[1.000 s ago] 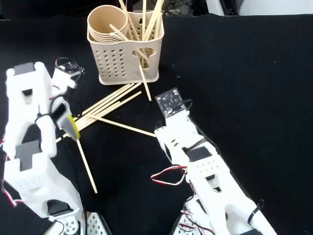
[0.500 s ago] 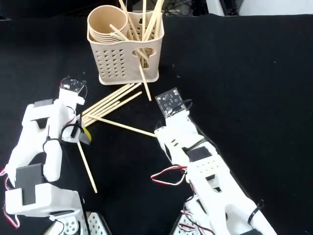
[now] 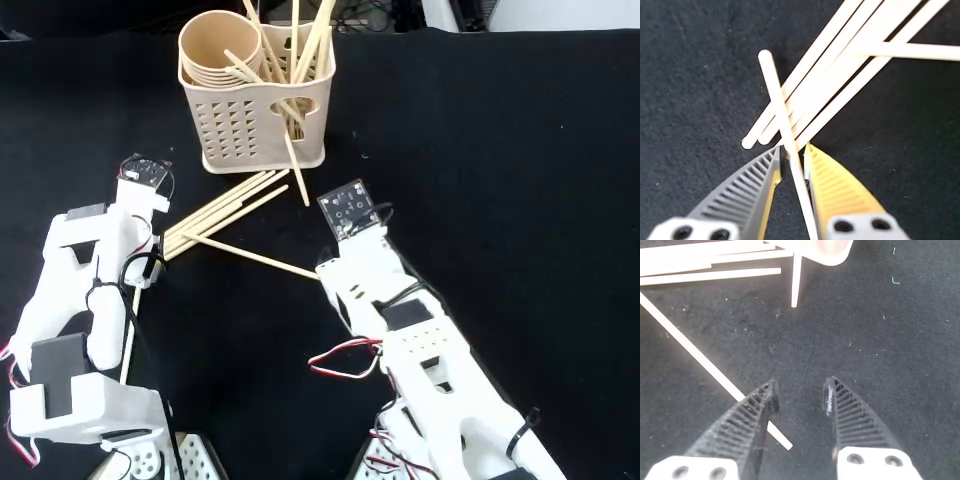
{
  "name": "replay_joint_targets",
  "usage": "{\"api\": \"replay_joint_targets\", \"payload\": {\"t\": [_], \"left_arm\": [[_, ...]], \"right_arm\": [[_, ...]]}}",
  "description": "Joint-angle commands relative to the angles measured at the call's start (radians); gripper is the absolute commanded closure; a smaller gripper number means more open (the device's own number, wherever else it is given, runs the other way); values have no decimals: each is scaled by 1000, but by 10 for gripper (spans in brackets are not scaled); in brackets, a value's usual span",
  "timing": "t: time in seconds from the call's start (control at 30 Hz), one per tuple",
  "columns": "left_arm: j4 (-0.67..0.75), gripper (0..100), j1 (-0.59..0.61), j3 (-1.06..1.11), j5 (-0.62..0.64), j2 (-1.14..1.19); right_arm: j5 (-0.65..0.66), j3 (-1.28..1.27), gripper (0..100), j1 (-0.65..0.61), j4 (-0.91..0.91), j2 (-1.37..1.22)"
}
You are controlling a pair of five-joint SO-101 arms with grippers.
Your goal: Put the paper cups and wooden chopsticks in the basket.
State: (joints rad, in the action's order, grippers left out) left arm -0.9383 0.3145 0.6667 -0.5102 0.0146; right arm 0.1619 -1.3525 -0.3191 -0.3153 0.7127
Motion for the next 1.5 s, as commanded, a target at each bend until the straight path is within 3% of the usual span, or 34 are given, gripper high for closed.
{"api": "replay_joint_targets", "payload": {"t": [0.0,0.17,0.27,0.4,0.6,0.83,0.93,1.17,1.47], "left_arm": [[-2,883,7,8,2,6],[-5,886,7,12,-37,6],[-5,979,7,13,-51,6],[-5,970,12,13,-69,6],[-11,970,22,-16,-192,2],[-232,970,87,-162,-377,-144],[-256,970,79,-216,-460,-203],[-230,970,-53,-294,-512,-183],[38,970,-225,-318,-511,-35]], "right_arm": [[-8,8,835,-11,18,24],[-8,8,835,-11,17,24],[-8,8,835,-11,17,24],[-8,8,835,-11,17,24],[-8,8,835,-11,17,24],[-8,8,835,-11,17,24],[-8,8,835,-11,17,24],[-8,5,835,-11,18,24],[-8,4,835,-11,17,24]]}}
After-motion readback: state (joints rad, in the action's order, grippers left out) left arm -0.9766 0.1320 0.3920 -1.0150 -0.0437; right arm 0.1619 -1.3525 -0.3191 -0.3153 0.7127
